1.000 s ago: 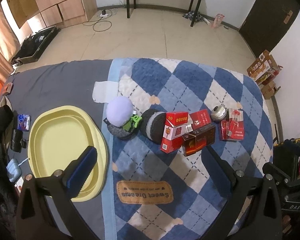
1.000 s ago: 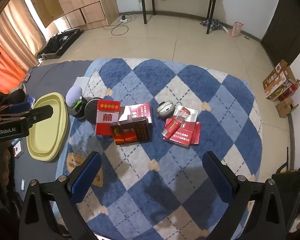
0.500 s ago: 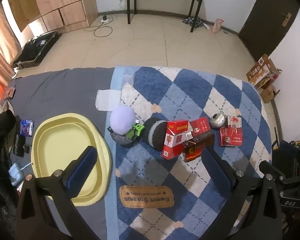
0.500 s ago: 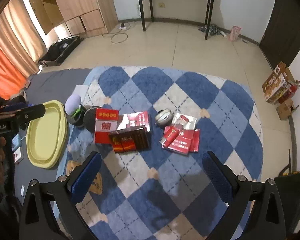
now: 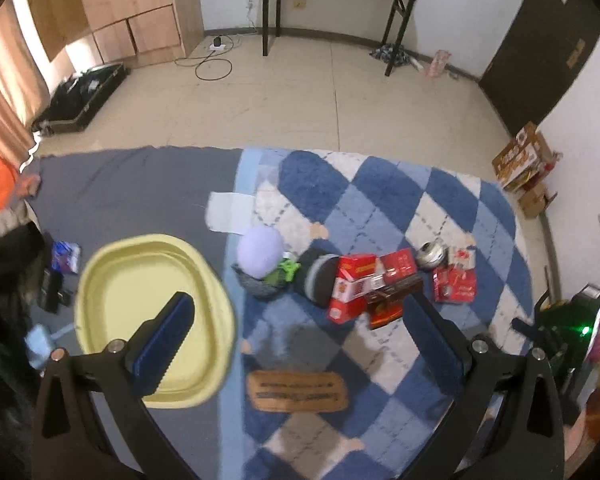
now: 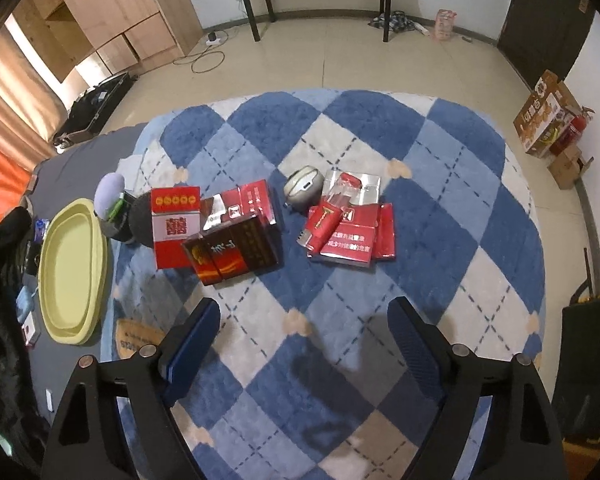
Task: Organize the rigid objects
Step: 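Move both tools toward the objects on the rug, then grasp the red lighter with the right tool while the left tool grasps the lavender ball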
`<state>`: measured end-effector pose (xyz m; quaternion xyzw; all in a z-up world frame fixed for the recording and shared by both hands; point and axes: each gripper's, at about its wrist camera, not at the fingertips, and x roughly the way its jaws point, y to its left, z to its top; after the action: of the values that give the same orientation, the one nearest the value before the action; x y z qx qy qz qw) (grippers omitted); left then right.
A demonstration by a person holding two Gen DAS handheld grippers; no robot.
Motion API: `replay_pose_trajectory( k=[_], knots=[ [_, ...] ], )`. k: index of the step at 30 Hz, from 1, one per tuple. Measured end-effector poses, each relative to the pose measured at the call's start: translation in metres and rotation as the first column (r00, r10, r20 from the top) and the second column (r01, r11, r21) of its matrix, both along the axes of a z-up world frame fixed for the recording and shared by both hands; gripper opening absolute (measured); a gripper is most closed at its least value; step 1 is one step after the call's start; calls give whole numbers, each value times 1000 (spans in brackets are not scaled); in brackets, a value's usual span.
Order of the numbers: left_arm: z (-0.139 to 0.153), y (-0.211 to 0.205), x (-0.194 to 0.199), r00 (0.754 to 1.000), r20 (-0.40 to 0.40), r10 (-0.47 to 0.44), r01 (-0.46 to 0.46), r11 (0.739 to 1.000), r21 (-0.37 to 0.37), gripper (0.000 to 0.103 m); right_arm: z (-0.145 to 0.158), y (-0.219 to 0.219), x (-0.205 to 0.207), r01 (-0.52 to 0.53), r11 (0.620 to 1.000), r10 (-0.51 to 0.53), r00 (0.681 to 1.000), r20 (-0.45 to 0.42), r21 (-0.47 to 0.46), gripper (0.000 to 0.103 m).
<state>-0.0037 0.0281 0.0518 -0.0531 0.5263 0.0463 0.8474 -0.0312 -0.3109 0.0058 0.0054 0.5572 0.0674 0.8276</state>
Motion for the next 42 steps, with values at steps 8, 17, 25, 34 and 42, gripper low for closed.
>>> replay_pose_trajectory(
  k=[8,17,25,34,42],
  knots=[
    [-12,38,14,995,65,-78,72,993,92,103,-3,2,-15,-54,998,58,991,122,-32,103],
    [-109,64,19,985,29,-168,167,984,57,102,-40,8,-20,-186,972,214,953,214,-144,94],
    [-131,51,50,977,88,-193,197,980,-39,91,-64,-4,18,-133,987,151,963,222,-96,69],
    [-144,43,67,976,85,-202,202,979,9,91,-87,-9,50,-48,998,39,982,184,41,47],
    [-158,40,65,978,68,-196,196,981,5,91,-101,0,64,-30,998,18,979,201,55,48]
  ],
)
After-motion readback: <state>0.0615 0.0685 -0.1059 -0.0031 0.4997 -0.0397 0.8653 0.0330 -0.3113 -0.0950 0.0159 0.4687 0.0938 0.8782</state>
